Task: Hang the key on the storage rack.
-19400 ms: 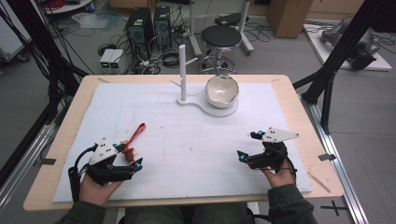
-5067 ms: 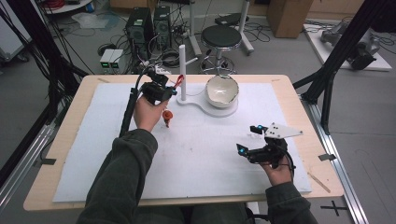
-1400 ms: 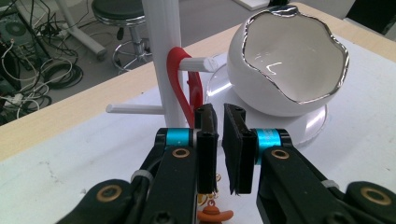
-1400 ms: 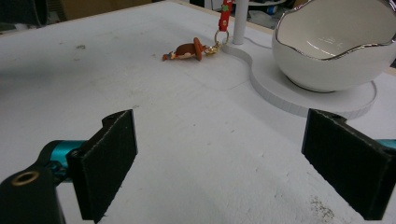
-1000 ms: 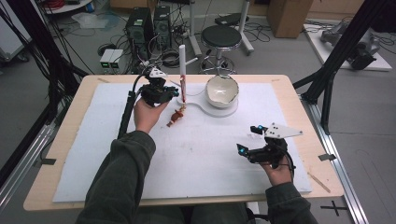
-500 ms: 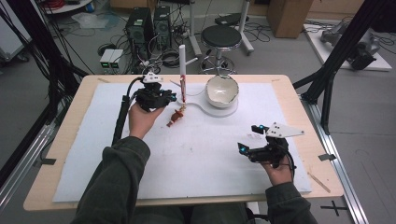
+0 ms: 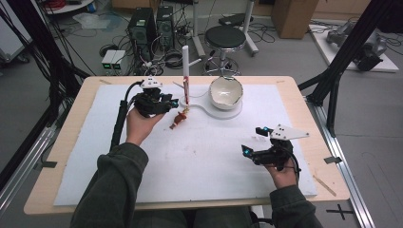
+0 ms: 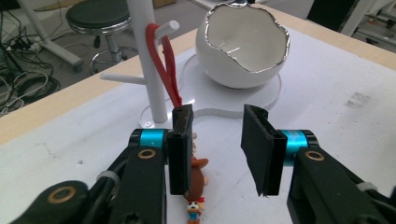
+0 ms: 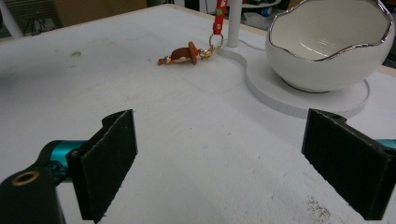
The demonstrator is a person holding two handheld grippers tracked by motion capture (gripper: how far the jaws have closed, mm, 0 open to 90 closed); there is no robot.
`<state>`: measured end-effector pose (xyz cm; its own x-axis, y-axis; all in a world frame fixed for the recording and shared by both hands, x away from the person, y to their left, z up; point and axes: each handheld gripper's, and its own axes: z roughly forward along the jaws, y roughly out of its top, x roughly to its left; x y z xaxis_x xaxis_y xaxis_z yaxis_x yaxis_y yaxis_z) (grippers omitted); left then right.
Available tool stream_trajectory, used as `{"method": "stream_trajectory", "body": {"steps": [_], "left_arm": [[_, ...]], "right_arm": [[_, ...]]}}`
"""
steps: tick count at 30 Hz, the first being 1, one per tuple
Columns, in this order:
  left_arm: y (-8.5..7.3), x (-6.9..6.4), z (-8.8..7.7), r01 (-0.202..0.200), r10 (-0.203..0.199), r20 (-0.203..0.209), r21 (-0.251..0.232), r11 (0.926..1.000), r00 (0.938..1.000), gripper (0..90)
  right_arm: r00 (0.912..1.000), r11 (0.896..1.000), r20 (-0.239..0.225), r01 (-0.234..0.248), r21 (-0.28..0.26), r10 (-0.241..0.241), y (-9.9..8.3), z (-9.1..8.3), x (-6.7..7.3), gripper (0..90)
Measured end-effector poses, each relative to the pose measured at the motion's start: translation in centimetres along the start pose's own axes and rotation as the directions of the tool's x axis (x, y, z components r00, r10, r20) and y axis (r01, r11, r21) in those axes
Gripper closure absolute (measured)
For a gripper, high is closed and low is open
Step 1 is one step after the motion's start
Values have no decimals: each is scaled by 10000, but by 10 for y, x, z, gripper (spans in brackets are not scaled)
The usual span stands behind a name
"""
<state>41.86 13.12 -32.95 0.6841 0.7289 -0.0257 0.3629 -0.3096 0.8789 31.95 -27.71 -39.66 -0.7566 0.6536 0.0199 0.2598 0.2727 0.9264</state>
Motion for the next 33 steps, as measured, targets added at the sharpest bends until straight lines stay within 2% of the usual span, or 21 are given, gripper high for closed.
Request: {"method": "stream_trajectory", "body": {"steps": [2, 12, 33], "left_arm": [[-1, -2, -1, -107, 107, 73, -2, 9999, 9999, 613], [-5, -5, -9, -82, 84, 294, -81, 9999, 9995, 554], [-11, -13, -27, -374, 383, 472, -209, 9991, 9981, 479]], "right_arm": [[10000, 10000, -21, -33, 5, 33, 0, 0, 0, 94], [10000, 10000, 69, -34, -60, 34, 0, -1, -1, 94], [9999, 9999, 109, -121, -63, 122, 0, -2, -1, 94]]}}
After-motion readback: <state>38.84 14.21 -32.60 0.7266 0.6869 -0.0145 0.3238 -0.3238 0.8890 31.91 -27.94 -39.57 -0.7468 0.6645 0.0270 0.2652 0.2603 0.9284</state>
